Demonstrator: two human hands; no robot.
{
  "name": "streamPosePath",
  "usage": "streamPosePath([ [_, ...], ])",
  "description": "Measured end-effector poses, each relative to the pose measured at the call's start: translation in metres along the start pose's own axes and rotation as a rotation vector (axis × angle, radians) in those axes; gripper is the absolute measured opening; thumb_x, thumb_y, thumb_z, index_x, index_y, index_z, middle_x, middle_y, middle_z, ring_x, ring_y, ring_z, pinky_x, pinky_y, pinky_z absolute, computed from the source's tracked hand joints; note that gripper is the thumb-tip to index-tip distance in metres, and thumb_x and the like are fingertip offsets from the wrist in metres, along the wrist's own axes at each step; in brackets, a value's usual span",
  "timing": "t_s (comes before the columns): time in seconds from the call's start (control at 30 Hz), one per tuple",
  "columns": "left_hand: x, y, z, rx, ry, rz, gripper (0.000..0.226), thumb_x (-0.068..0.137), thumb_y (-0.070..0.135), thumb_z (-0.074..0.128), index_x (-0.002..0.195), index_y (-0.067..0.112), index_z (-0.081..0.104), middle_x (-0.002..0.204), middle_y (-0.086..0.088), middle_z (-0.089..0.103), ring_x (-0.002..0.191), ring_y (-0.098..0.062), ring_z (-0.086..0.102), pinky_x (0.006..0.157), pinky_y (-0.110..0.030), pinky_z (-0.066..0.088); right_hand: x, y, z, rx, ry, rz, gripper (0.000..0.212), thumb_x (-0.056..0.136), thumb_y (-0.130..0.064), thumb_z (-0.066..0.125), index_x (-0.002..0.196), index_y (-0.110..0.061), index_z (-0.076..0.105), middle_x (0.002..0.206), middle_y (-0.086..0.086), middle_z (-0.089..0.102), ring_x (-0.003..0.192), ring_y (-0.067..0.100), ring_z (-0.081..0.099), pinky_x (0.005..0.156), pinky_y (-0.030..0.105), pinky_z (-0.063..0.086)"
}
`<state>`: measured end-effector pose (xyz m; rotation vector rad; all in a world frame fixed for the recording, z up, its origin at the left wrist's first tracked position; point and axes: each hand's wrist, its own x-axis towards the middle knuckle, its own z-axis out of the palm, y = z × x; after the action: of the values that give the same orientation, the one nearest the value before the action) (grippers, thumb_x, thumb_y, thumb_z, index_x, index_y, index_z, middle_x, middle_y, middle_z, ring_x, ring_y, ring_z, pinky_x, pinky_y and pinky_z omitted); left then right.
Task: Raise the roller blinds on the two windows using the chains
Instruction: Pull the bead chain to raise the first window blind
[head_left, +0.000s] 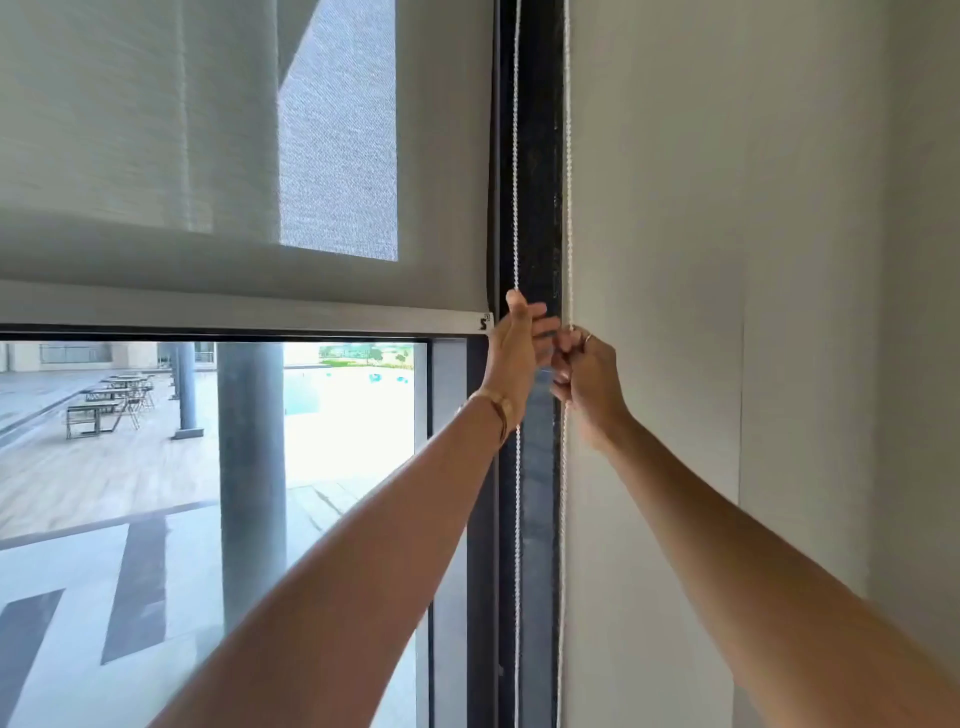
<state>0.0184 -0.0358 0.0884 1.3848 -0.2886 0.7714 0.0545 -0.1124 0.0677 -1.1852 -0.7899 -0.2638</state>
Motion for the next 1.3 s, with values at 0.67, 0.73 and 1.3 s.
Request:
streamPosePath([
  [0.67, 0.0, -0.003, 0.001, 0.155, -0.063, 0.088, 0.032, 0.102, 0.02, 0.029, 0.083, 0.014, 0.055, 0.058, 0.001, 0.036, 0.039, -0.002, 0.029, 0.038, -0.015, 0.027, -0.083, 0.092, -0.004, -0.209, -0.206, 0.183, 0.035, 0.102, -0.014, 0.029, 0.071, -0.014, 0.045, 0.055, 0.0, 0.041, 0.044, 0.007, 0.034, 0.044, 0.019, 0.029],
  [0.73, -0.013, -0.017, -0.006, 0.188, -0.076, 0.079, 0.031, 0.102, 0.019, 0.029, 0.087, 0.009, 0.054, 0.058, 0.001, 0.036, 0.039, -0.003, 0.029, 0.038, -0.016, 0.026, -0.106, 0.108, -0.007, -0.369, -0.214, 0.202, 0.034, 0.102, -0.015, 0.029, 0.077, -0.013, 0.052, 0.059, 0.0, 0.052, 0.052, 0.009, 0.047, 0.052, 0.019, 0.041],
  [1.3, -0.152, -0.062, -0.102, 0.394, -0.054, -0.16, 0.016, 0.097, 0.022, 0.046, 0.102, 0.03, 0.06, 0.111, -0.003, 0.065, 0.106, -0.018, 0.06, 0.093, -0.033, 0.047, -0.211, 0.05, 0.002, -0.9, -0.287, 0.188, 0.04, 0.1, -0.024, 0.038, 0.134, -0.005, 0.049, 0.139, 0.012, 0.054, 0.129, 0.022, 0.05, 0.111, 0.033, 0.036],
])
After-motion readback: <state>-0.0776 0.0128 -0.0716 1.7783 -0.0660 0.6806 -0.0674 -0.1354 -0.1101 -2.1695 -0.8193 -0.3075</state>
